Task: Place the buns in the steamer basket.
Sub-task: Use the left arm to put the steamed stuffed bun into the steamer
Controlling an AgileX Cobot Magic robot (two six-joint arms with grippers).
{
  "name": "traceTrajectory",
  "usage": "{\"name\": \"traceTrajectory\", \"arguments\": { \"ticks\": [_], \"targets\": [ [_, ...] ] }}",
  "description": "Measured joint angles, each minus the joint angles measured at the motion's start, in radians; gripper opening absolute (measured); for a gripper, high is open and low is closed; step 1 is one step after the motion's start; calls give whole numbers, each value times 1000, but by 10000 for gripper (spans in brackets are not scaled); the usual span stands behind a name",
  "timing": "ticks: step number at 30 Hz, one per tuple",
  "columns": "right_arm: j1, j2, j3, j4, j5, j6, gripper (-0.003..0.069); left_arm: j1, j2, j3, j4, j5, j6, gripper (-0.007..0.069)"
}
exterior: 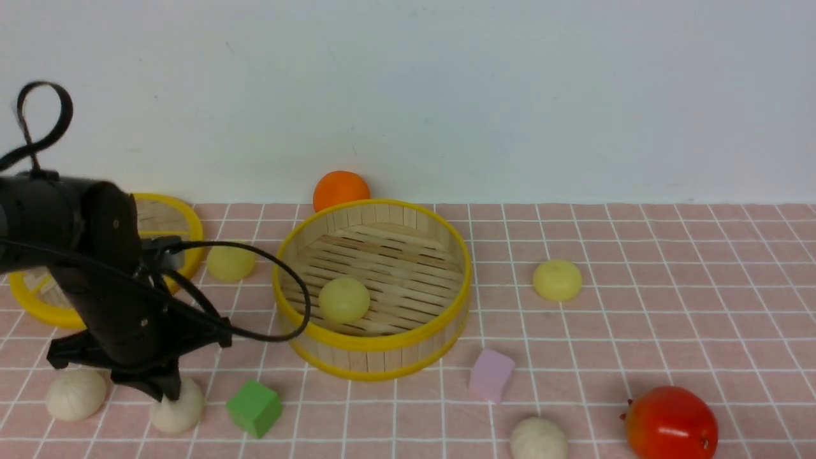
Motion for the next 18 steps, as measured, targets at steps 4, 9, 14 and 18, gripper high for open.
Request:
{"name": "traceTrajectory", "arguments": {
  "ticks": [4,9,14,18],
  "targets": [
    [0,0,0,0,0,0,239,0,-38,-110,-37,126,2,13],
    [0,0,0,0,0,0,239,-44,-125,-245,-145,168,39,13],
    [0,0,0,-1,0,0,239,-196,-102,-378,-234,148,67,13],
    [0,0,0,-1,0,0,239,-295,55,-484,-239,128,70,13]
  ]
}}
